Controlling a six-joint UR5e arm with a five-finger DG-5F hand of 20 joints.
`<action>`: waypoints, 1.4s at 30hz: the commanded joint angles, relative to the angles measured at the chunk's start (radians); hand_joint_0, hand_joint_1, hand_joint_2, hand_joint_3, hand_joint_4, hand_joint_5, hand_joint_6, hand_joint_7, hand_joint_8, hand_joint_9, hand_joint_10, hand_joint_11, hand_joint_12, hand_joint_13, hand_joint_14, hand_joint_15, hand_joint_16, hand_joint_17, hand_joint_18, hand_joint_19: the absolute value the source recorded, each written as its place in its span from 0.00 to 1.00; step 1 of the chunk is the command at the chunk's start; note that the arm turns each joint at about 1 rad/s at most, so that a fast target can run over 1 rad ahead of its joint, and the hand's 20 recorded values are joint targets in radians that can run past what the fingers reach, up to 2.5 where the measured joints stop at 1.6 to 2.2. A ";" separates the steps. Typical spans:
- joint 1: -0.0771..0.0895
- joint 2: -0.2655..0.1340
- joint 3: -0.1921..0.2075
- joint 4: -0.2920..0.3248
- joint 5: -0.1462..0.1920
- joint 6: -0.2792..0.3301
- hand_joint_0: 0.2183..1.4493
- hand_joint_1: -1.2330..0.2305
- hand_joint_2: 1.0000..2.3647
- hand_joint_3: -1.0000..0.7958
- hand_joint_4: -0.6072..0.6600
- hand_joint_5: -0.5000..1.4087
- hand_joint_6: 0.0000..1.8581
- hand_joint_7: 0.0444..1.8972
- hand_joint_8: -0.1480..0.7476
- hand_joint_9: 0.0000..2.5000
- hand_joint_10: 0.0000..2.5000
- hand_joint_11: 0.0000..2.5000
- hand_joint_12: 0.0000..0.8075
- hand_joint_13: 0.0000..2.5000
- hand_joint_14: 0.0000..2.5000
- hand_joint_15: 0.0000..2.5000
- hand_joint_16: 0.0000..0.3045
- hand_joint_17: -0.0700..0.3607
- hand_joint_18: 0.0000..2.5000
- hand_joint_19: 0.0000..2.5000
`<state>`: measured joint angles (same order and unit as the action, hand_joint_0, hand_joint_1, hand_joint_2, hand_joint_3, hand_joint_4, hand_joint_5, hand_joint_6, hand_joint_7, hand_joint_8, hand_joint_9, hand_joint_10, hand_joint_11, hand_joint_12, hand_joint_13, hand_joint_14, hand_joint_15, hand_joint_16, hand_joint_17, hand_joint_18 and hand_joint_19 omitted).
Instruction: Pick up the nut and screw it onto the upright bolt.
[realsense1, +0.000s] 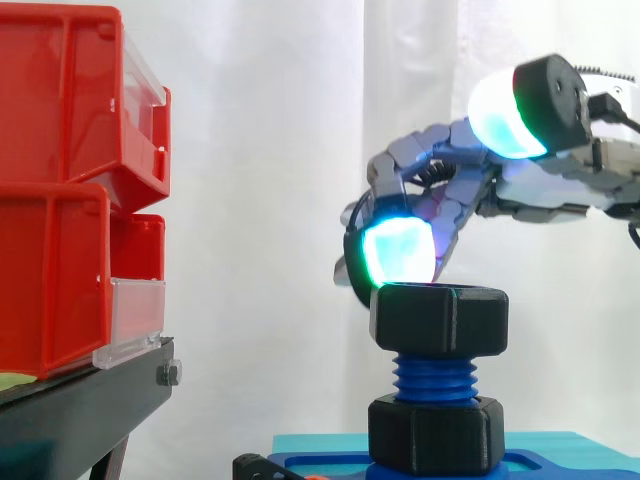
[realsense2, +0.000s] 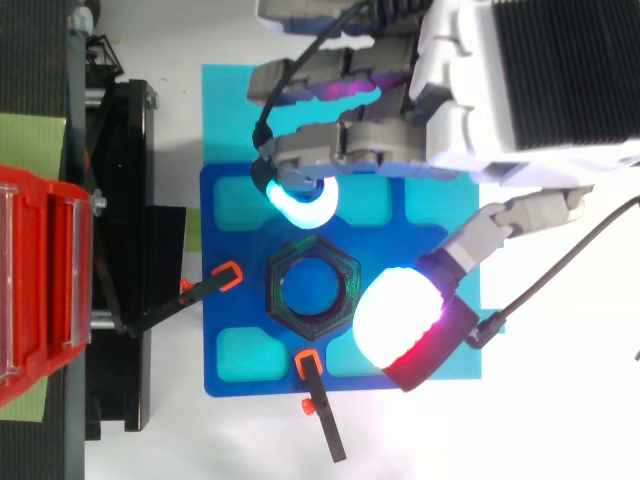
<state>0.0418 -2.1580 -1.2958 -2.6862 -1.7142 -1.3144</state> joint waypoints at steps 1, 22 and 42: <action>-0.017 0.000 0.041 -0.044 -0.036 -0.014 0.22 0.80 0.00 0.28 0.60 0.26 0.32 0.73 0.53 0.45 0.00 0.00 0.35 0.27 0.00 0.00 0.08 0.29 0.10 0.00; 0.036 -0.002 0.105 -0.096 0.067 -0.046 0.21 0.80 0.00 0.28 0.69 0.19 0.27 0.47 0.52 0.43 0.00 0.02 0.37 0.31 0.00 0.00 0.10 0.32 0.14 0.00; 0.115 -0.002 0.073 -0.110 0.156 -0.043 0.20 0.72 0.00 0.28 0.69 0.20 0.27 0.39 0.50 0.34 0.00 0.00 0.39 0.26 0.00 0.00 0.12 0.35 0.12 0.00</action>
<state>0.1504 -2.1598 -1.2221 -2.7914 -1.5624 -1.3582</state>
